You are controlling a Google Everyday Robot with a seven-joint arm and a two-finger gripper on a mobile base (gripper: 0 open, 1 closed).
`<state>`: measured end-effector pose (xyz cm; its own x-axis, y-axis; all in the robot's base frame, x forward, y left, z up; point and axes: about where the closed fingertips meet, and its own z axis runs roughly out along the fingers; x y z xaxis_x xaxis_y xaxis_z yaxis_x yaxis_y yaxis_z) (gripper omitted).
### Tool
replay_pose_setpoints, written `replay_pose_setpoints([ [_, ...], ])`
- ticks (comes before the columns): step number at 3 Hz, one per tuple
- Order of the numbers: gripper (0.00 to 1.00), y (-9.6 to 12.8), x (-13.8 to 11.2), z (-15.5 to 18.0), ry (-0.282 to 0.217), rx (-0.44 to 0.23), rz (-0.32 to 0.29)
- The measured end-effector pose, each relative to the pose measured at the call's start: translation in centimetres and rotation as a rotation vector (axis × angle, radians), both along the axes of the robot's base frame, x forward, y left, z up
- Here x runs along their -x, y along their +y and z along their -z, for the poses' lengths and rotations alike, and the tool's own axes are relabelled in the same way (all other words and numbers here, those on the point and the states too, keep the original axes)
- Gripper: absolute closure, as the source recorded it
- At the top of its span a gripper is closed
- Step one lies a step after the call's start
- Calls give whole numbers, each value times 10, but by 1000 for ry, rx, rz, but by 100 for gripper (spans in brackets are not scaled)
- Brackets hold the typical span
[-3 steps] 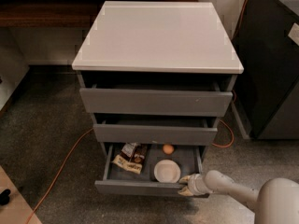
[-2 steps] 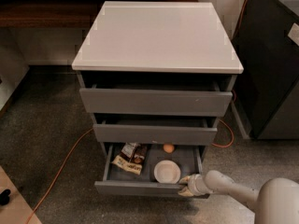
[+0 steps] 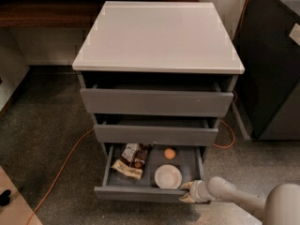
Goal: Pick orange from bottom drawer and place on counter
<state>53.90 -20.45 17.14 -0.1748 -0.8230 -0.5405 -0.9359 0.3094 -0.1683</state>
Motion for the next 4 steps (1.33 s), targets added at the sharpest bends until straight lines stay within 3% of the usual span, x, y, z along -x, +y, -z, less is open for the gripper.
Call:
replay_pose_setpoints([
  [1,30,1,22,2,8,-16,-1],
  [2,6,1,22,2,8,-16,-1],
  [3,0,9,34,-20,10,-47,-22],
  [4,0,14,37,-37,11,-67,-39],
])
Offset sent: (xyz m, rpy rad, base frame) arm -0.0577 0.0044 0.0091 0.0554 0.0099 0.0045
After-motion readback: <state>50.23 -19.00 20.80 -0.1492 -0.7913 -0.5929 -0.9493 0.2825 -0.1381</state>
